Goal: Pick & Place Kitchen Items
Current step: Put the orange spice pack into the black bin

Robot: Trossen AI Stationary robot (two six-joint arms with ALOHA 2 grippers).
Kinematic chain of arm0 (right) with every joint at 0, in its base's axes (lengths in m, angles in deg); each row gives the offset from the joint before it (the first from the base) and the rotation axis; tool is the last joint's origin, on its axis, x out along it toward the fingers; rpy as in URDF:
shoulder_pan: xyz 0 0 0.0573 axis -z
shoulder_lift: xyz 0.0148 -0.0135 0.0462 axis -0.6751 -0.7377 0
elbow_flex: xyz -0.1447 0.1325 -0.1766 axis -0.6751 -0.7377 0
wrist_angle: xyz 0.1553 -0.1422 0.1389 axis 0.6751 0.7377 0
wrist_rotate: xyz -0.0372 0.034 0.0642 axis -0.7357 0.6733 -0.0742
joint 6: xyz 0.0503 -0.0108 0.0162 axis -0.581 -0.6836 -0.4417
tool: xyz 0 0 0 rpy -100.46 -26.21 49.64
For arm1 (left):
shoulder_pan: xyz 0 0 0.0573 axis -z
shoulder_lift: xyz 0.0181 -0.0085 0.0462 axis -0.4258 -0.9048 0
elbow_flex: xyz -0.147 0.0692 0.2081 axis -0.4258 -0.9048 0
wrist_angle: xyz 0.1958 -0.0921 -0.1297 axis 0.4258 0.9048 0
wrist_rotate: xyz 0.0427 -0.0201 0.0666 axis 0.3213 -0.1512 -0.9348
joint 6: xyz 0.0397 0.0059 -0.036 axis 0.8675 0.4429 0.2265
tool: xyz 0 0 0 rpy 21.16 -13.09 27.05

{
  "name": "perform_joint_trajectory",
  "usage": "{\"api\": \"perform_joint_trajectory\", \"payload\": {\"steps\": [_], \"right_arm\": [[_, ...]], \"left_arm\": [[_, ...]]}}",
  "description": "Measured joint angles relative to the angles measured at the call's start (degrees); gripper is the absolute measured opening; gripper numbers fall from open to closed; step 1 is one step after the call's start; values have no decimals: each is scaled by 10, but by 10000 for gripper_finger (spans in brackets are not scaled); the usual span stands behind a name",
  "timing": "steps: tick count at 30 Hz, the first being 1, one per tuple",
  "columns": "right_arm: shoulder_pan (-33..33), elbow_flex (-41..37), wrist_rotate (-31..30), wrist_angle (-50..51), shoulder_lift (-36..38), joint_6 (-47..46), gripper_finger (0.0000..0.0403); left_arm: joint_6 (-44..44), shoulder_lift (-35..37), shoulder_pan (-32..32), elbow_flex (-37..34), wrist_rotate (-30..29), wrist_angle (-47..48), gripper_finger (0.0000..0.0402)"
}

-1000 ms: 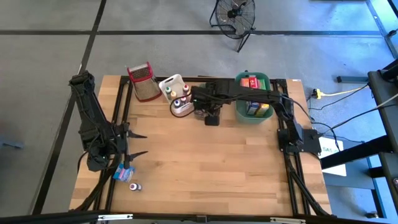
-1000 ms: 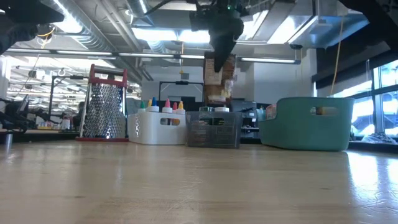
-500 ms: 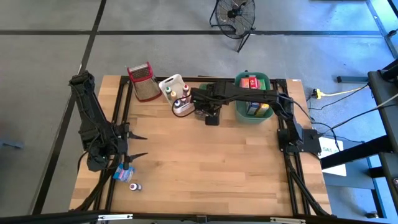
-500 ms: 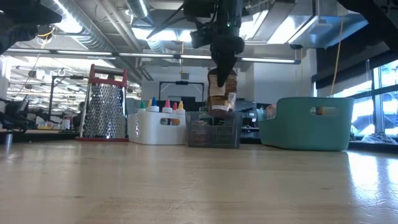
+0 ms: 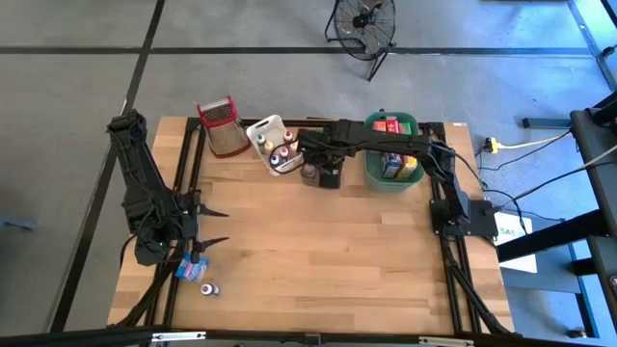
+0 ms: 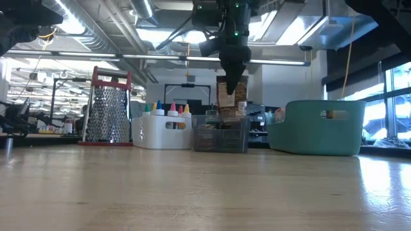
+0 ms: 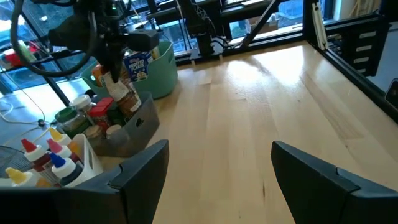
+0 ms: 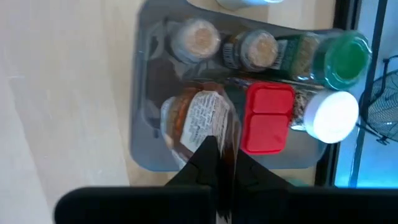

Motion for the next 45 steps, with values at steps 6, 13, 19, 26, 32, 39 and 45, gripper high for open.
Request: {"api": "perform_joint_trajectory", "payload": {"steps": [6, 13, 19, 26, 32, 39, 45], "right_arm": [[14, 0, 9, 1, 0, -1, 0], [13, -24, 68, -3, 0, -11, 0], [13, -66, 64, -40, 0, -13, 0], [14, -81, 59, -111, 0, -75, 18], [21, -80, -6, -114, 0, -176, 44], [19, -80, 0, -21, 0, -149, 47], [21, -80, 22, -22, 0, -150, 47]], "left_arm": [[-7, 0, 0, 0, 2, 0, 278], [-8, 0, 0, 0, 18, 0, 278], [-9, 0, 0, 0, 30, -1, 278], [-56, 0, 0, 0, 39, -1, 278], [-56, 0, 0, 0, 39, -1, 278], [-57, 0, 0, 0, 39, -1, 278], [-57, 0, 0, 0, 39, -1, 278]]}}
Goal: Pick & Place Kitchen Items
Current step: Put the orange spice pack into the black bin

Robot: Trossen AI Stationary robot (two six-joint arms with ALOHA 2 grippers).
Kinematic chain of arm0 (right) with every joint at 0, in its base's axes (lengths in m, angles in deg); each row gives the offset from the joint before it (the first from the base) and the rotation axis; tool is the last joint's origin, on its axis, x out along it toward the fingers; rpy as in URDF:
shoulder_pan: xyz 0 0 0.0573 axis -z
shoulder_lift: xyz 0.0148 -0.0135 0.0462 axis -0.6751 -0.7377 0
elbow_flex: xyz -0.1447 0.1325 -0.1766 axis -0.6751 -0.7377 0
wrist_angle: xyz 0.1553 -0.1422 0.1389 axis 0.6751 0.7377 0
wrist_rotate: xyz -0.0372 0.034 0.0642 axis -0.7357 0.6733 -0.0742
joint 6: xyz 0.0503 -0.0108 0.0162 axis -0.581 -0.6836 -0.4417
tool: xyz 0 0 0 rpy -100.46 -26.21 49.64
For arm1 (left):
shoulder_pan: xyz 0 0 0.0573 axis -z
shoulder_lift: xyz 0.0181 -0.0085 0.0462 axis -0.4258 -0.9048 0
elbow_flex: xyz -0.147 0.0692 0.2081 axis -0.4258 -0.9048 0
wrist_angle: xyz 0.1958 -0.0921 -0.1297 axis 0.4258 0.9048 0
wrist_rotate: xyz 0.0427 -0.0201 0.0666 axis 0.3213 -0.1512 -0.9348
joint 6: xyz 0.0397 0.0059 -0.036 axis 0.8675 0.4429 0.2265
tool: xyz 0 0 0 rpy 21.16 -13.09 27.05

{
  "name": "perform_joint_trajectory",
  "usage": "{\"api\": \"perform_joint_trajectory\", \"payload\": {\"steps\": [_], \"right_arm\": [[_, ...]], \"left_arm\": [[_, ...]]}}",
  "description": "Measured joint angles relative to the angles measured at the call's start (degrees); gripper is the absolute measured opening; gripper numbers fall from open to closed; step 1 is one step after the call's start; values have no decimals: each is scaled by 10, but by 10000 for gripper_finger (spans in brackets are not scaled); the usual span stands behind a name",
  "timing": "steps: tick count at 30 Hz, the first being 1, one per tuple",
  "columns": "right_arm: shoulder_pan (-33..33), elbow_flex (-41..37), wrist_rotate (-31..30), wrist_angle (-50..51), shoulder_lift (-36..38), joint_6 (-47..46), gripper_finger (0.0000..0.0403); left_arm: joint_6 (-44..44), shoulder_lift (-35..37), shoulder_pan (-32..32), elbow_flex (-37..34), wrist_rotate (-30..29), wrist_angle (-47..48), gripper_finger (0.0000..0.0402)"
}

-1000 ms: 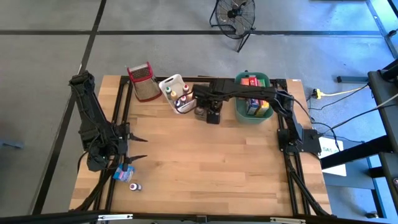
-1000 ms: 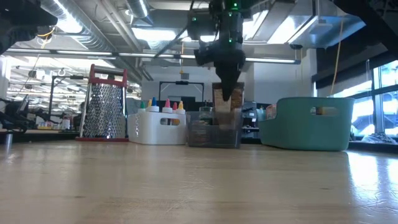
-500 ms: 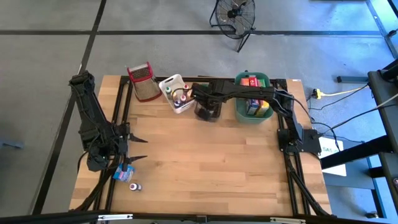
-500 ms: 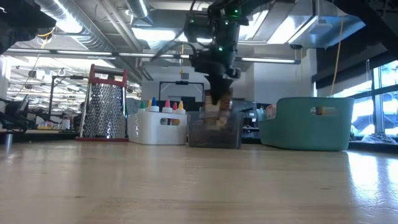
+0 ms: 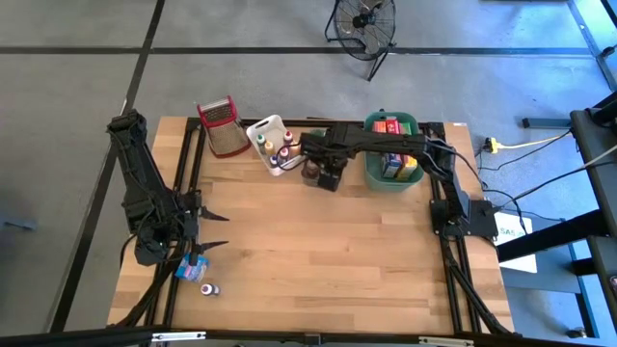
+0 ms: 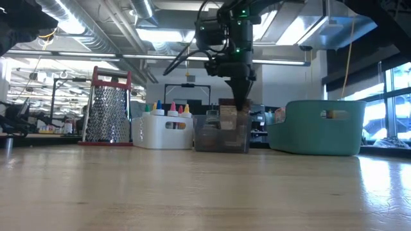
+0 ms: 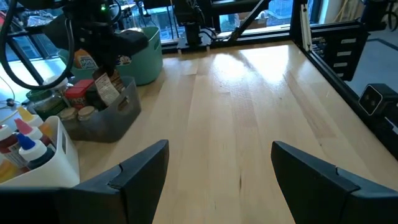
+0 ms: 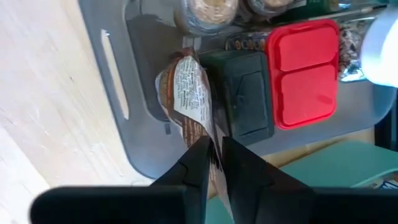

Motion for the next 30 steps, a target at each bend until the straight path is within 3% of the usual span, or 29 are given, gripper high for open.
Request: {"api": "perform_joint_trajectory", "payload": {"steps": [9, 13, 21, 30], "right_arm": [[0, 0, 31, -11, 0, 5, 48], [0, 0, 51, -13, 0, 9, 67], [-2, 0, 40, -9, 0, 4, 157], [-2, 1, 15, -3, 0, 10, 288]], "left_arm": [[1, 0, 0, 0, 0, 0, 278], [1, 0, 0, 0, 0, 0, 278], [0, 0, 0, 0, 34, 0, 278], [-11, 0, 0, 0, 40, -12, 278]]}}
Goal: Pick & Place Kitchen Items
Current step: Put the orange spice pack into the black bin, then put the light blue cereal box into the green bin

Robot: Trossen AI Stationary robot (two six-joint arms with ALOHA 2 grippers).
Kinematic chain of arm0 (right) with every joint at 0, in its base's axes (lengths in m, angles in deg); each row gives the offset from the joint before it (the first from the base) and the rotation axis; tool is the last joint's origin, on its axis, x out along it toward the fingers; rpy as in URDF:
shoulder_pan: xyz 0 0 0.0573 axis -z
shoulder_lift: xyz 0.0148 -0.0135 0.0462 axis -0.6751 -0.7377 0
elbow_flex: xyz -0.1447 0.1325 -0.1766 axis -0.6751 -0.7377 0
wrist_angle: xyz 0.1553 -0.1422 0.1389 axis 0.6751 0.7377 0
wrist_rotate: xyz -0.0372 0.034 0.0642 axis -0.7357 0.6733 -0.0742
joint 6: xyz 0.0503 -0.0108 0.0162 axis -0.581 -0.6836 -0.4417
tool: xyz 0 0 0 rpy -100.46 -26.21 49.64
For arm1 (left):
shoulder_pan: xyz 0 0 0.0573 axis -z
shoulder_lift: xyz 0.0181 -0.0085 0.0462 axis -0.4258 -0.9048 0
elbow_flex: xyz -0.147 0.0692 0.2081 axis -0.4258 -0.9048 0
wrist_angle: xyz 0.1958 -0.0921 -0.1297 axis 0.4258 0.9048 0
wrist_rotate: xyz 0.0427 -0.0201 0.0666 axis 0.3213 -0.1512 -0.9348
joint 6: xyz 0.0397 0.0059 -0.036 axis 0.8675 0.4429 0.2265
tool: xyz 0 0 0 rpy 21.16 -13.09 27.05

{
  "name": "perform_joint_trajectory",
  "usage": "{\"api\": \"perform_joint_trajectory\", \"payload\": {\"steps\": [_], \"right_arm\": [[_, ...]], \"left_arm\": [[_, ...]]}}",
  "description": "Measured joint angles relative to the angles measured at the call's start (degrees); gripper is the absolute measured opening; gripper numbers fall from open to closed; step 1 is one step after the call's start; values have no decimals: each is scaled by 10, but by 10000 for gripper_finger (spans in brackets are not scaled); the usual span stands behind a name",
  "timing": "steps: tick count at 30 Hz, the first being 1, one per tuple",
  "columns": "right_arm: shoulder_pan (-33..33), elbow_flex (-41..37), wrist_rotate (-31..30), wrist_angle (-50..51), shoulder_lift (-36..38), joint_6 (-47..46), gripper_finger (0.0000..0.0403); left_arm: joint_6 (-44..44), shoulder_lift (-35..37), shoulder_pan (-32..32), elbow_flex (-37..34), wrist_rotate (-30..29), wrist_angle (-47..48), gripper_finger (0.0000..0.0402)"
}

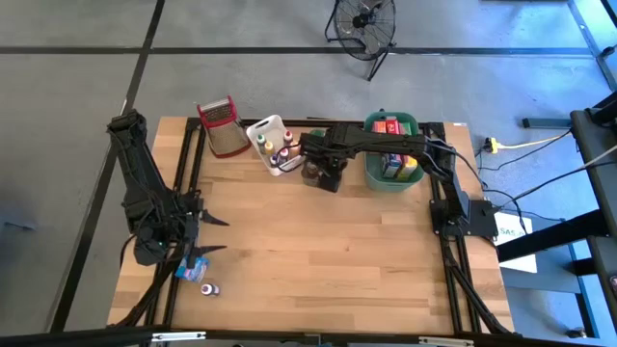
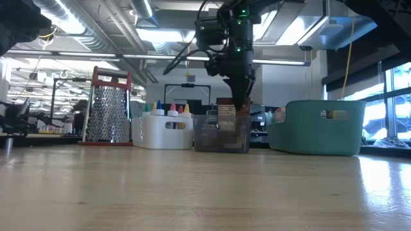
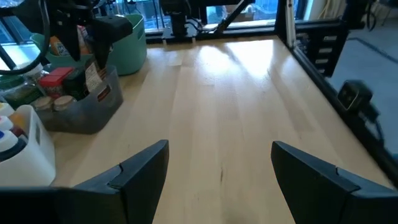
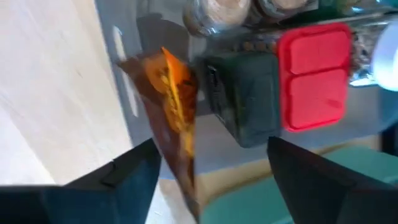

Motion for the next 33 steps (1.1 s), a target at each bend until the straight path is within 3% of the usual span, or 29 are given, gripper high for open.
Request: {"api": "perform_joint_trajectory", "payload": {"steps": [4, 9, 17, 20, 23, 28, 31, 33], "right_arm": [[-1, 0, -62, 10, 3, 16, 313], [-12, 0, -168, 11, 26, -7, 316], [-58, -6, -171, 1, 35, -82, 317], [-88, -26, -170, -23, 34, -86, 317], [-121, -32, -170, -19, 35, -101, 317], [-173, -36, -172, -14, 34, -127, 317], [-202, -36, -187, -14, 34, -127, 317], [-216, -36, -201, -15, 34, -131, 317]], "left_arm": [[27, 3, -1, 22, -9, -18, 278], [144, 6, 0, 103, -58, -20, 278], [242, -31, -1, 241, -17, -13, 278], [250, -66, -1, 291, 13, 45, 278], [172, -104, -10, 358, 37, 151, 278], [-52, -167, -42, 455, 108, 394, 278], [-220, -205, -77, 499, 211, 548, 278], [-337, -226, -102, 515, 311, 618, 278]]}}
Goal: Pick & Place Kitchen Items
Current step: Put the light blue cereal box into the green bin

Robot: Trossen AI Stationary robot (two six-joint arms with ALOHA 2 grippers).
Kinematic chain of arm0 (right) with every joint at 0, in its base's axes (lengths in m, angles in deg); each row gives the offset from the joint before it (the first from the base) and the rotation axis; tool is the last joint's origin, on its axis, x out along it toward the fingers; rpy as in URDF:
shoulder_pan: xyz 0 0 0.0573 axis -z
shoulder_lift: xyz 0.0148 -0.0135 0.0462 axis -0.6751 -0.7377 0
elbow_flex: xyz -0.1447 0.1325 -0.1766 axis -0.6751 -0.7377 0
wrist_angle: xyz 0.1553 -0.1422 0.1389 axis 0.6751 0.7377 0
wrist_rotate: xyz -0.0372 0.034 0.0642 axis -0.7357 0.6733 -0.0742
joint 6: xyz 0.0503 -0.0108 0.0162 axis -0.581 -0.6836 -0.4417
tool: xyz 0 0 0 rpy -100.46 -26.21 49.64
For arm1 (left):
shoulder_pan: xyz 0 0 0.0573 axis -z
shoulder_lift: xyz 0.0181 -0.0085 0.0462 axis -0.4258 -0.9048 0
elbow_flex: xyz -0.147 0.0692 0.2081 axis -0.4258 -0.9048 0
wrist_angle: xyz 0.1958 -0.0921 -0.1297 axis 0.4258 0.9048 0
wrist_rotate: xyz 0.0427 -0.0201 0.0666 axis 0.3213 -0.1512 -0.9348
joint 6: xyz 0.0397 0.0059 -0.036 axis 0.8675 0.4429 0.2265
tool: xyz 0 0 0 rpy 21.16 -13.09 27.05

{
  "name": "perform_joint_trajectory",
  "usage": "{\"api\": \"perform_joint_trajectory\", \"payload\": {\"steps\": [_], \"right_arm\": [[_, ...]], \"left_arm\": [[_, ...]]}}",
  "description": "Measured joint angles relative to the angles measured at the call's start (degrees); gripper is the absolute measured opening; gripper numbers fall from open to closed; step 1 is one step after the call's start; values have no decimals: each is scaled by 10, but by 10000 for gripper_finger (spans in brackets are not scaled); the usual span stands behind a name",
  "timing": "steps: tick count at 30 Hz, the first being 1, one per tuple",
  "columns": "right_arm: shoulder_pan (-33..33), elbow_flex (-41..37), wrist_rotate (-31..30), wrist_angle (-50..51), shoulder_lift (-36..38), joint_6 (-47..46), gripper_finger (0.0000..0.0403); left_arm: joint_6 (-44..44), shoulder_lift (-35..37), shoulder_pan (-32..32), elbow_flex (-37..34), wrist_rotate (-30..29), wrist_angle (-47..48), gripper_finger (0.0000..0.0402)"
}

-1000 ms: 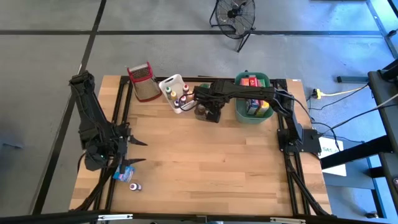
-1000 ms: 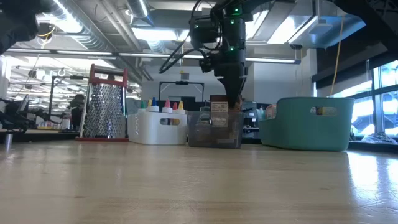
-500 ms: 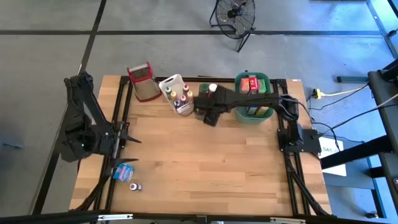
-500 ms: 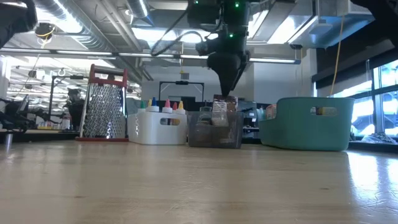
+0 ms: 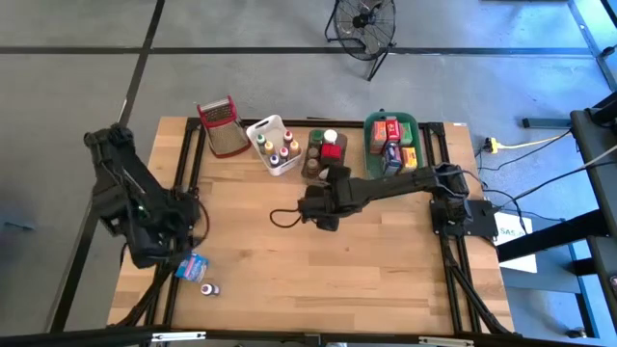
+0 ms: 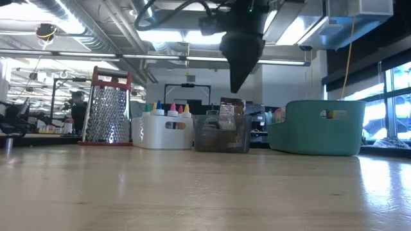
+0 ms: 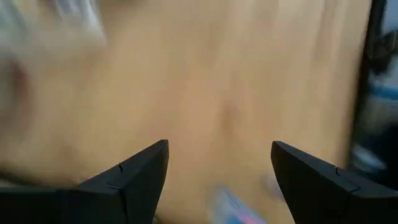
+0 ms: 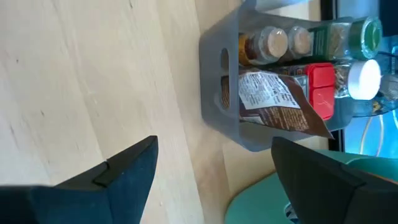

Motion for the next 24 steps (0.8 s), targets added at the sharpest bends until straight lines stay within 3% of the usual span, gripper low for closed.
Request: {"api": "perform_joint_trajectory", "payload": {"steps": [3, 7, 15, 24], "right_arm": [[-13, 0, -14, -6, 0, -16, 317], [-22, 0, -14, -12, 0, -27, 317], [-30, 0, -14, -54, 0, -29, 317], [-57, 0, -12, -124, 0, -29, 317]], "left_arm": [[-54, -7, -31, -9, 146, -30, 278], [-155, -27, -52, -10, 215, -4, 278], [-284, -62, -60, -19, 251, -9, 278], [-396, -121, -5, -19, 336, -8, 278]]}}
